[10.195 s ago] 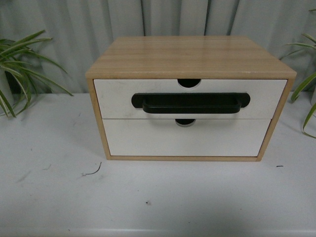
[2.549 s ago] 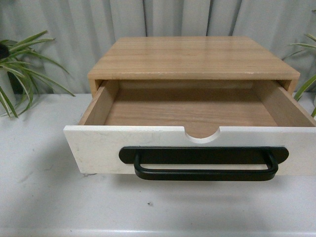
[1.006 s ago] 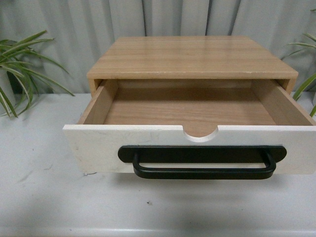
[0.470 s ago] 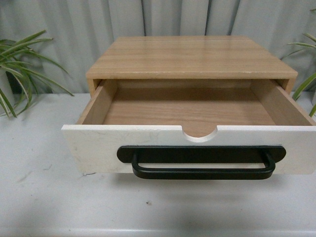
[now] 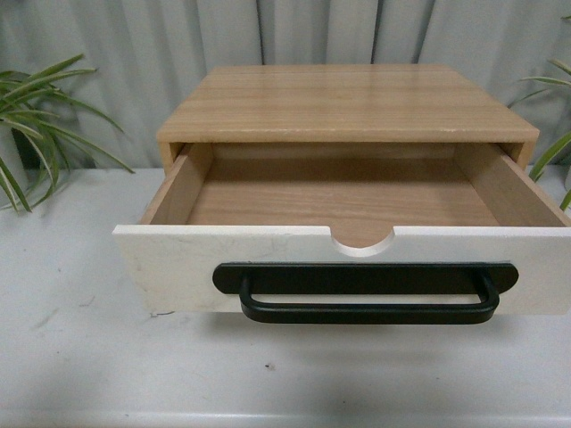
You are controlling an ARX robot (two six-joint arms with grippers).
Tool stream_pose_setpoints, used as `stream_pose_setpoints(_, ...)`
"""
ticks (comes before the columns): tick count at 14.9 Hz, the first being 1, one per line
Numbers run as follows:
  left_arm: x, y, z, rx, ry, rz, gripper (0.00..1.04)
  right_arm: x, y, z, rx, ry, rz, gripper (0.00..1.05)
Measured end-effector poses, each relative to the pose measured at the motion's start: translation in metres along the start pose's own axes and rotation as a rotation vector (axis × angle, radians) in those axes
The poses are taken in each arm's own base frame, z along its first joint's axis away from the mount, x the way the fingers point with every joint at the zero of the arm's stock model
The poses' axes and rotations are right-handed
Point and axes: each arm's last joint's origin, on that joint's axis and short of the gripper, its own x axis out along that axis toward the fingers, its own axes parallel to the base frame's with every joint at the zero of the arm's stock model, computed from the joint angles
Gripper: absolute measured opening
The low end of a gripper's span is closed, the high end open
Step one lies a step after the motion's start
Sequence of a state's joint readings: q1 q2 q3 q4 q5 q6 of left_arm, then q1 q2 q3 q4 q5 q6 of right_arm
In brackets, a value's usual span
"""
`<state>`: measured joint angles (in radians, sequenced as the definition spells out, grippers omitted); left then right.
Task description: Pull drawer
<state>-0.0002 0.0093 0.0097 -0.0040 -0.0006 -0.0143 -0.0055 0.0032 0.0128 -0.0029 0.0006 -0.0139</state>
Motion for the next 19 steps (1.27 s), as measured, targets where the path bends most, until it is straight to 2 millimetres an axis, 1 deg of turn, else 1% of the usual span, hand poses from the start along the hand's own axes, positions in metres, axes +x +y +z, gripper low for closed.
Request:
stream_pose_setpoints(4,0.0000,0.0000,0.0001,0.000,-0.001,0.000,0.02,0.0000,0.0000,-0.0001,0.000,0.001,0.000,0.02)
stream_pose_setpoints(5,0.0000,0.0000,0.0001,0.000,-0.001,0.000,0.09,0.0000,0.0000,-0.0001,0.000,0.002,0.000,0.06)
stream_pose_setpoints(6,0.0000,0.0000,0.0001,0.000,-0.001,0.000,0.22,0.0000,0.0000,-0.0001,0.000,0.002,0.000,0.19)
stream_pose_setpoints(8,0.0000,0.0000,0.0001,0.000,-0.001,0.000,0.53,0.0000,0.0000,-0.0001,0.000,0.002,0.000,0.50)
stream_pose_setpoints(10,0.0000,0.0000,0.0001,0.000,-0.001,0.000,0.76,0.0000,0.0000,-0.0001,0.000,0.002,0.000,0.74)
stream_pose_setpoints(12,0.0000,0.0000,0.0001,0.002,-0.001,0.000,1.00,0.0000,0.0000,-0.0001,0.001,0.002,0.000,1.00)
stream_pose_setpoints(13,0.0000,0.0000,0.0001,0.002,-0.001,0.000,0.98,0.0000,0.0000,-0.0001,0.000,0.002,0.000,0.97)
stream_pose_setpoints(19,0.0000,0.0000,0.0001,0.002,-0.001,0.000,0.98,0.0000,0.0000,-0.0001,0.000,0.002,0.000,0.98)
